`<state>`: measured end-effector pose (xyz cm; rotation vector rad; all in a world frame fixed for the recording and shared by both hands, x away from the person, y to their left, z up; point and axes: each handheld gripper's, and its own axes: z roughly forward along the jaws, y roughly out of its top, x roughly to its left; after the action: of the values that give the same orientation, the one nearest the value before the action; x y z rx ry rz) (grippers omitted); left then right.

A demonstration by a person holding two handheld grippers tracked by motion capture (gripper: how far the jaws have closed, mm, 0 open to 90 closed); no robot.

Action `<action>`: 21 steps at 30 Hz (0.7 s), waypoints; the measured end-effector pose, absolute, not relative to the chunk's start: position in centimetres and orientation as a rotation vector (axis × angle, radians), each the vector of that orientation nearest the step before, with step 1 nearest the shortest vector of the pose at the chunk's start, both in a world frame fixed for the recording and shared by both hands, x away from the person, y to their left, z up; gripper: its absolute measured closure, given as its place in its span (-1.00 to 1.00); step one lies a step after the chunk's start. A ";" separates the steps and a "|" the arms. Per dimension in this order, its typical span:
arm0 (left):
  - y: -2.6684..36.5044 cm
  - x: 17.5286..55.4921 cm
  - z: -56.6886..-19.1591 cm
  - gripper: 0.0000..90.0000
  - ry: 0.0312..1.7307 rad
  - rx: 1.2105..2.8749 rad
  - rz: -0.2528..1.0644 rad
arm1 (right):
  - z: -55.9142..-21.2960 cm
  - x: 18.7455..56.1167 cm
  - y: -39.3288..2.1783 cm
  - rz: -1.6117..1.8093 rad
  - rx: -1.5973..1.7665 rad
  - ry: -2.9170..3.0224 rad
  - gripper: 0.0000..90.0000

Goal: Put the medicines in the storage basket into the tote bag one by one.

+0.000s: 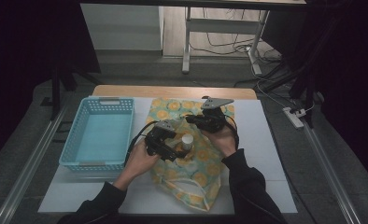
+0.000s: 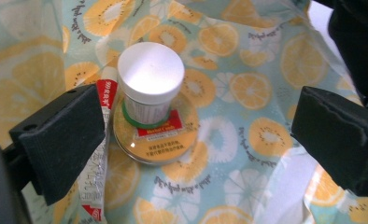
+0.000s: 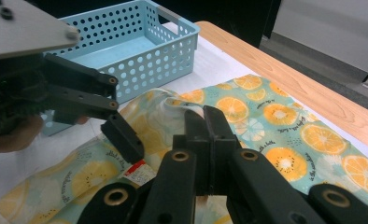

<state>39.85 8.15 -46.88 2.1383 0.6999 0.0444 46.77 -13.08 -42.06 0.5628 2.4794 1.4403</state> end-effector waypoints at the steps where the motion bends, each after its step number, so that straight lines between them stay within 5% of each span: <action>1: 8.3 39.7 -46.9 -0.94 0.695 2.136 0.044 | -42.1 46.8 -13.1 1.445 0.564 2.481 1.00; 21: 8.9 36.3 -47.8 -0.94 0.628 2.143 0.029 | -41.9 46.7 -13.3 1.454 0.580 2.479 1.00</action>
<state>36.25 8.88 -47.77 2.1434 0.6279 0.0291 46.75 -13.35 -41.87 0.5803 2.4787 1.4537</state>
